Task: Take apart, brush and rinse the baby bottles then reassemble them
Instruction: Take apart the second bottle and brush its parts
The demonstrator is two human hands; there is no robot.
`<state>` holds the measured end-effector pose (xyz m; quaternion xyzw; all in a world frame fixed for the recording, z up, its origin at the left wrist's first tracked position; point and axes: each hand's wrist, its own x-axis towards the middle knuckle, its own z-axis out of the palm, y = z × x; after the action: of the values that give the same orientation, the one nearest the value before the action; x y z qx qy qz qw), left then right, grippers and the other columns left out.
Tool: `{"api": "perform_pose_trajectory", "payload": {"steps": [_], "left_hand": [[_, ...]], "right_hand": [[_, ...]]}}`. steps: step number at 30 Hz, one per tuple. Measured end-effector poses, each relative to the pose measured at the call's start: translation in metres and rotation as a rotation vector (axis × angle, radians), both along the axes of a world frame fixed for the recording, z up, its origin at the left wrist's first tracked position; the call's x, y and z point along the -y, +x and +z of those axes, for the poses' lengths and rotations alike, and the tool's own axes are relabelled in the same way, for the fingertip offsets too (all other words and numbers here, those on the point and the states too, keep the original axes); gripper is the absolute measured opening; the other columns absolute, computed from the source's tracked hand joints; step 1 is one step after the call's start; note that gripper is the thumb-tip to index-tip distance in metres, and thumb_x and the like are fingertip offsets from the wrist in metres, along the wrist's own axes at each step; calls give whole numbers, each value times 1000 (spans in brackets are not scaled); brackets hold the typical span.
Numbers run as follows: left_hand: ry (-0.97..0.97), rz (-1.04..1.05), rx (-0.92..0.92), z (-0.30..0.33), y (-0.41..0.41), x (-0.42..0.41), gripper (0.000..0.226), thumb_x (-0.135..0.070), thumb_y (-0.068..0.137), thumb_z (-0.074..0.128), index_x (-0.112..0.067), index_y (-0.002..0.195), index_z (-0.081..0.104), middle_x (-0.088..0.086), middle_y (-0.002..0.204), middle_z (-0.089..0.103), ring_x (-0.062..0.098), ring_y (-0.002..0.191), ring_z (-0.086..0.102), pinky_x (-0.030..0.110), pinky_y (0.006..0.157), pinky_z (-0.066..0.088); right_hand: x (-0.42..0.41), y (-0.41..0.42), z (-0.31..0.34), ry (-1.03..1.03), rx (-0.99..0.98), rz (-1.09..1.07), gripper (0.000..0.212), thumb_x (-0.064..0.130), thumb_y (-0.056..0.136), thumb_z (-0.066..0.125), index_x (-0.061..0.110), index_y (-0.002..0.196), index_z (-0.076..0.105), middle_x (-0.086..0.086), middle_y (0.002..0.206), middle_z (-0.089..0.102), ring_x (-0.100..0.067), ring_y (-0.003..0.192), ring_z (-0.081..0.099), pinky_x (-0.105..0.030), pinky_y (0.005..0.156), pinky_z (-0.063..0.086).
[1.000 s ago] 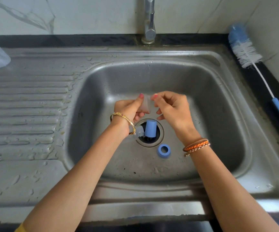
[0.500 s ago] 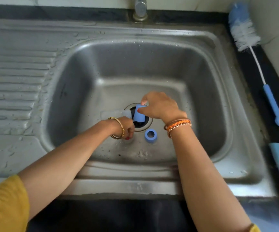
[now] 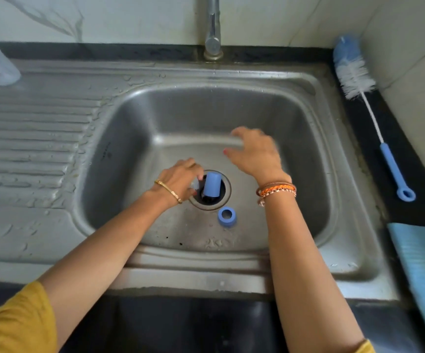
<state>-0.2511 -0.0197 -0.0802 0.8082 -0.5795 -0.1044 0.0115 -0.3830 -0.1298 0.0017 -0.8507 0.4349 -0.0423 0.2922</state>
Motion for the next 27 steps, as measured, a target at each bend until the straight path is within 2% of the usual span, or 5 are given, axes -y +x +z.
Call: {"api": "perform_pose_trajectory", "payload": {"steps": [5, 11, 18, 22, 27], "left_hand": [[179, 184, 34, -8, 34, -11, 92, -27, 67, 82, -20, 142, 29, 6, 143, 31, 28, 129, 33, 38, 105, 35], [357, 138, 78, -26, 37, -6, 92, -34, 71, 78, -21, 144, 23, 5, 143, 32, 29, 130, 34, 40, 104, 37], [348, 159, 55, -34, 32, -6, 76, -22, 78, 72, -19, 140, 29, 7, 138, 33, 32, 125, 36, 43, 99, 40], [207, 237, -76, -30, 33, -3, 72, -22, 75, 75, -17, 134, 34, 7, 133, 34, 32, 118, 42, 43, 95, 41], [-268, 376, -359, -10, 34, -2, 65, -17, 59, 86, -9, 111, 49, 6, 110, 49, 24, 103, 51, 27, 82, 37]], "right_hand": [[19, -59, 7, -372, 36, -424, 48, 23, 88, 56, 21, 135, 45, -4, 144, 39, -31, 133, 28, -42, 106, 27], [38, -99, 1, -332, -119, -721, 55, 12, 84, 52, 18, 138, 40, -7, 155, 17, -38, 142, -2, -59, 110, -3], [39, -105, -9, -359, 8, -800, 42, 1, 88, 47, 11, 128, 50, -13, 142, 35, -36, 124, 32, -41, 100, 24], [44, -111, -3, -393, 97, -866, 47, -9, 85, 45, 10, 127, 51, -19, 129, 49, -36, 115, 41, -39, 90, 31], [43, -103, 3, -454, 288, -818, 46, -9, 82, 42, 10, 121, 58, -17, 114, 61, -35, 105, 50, -29, 77, 28]]}}
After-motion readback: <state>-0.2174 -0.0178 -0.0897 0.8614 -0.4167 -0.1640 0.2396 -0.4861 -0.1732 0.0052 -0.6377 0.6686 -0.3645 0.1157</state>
